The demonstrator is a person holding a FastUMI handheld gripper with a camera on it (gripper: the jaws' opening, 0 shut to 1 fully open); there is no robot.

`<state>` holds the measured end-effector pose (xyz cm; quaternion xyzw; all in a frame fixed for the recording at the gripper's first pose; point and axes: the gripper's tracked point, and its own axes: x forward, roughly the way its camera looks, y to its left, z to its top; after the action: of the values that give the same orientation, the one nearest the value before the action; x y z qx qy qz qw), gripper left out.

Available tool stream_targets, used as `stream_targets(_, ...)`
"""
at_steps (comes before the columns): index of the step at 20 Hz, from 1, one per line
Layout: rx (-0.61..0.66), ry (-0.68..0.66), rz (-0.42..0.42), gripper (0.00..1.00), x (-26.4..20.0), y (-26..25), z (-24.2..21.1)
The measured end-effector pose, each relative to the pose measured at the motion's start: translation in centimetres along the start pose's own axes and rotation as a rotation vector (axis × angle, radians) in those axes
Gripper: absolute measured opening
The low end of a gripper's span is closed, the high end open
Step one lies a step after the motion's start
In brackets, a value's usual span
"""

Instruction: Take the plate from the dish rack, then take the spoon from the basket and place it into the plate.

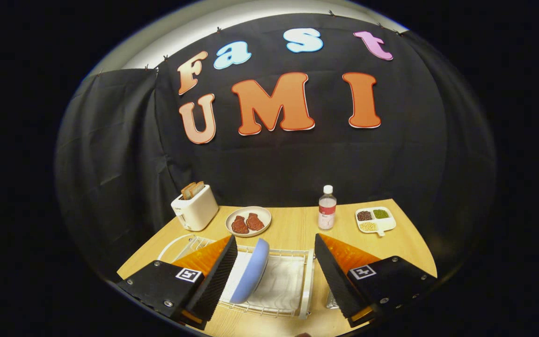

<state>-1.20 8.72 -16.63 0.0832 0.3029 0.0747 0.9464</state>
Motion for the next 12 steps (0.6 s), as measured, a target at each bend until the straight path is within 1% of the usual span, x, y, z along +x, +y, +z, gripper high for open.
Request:
stream_targets(3,0.028,0.078,0.011,0.98,1.7,1.3,-1.4)
stream_targets(7,0.082,0.224,0.028,0.97,3.7,2.8,-4.0)
stream_targets(12,0.109,0.437,-0.002,0.92,6.4,3.7,-8.1)
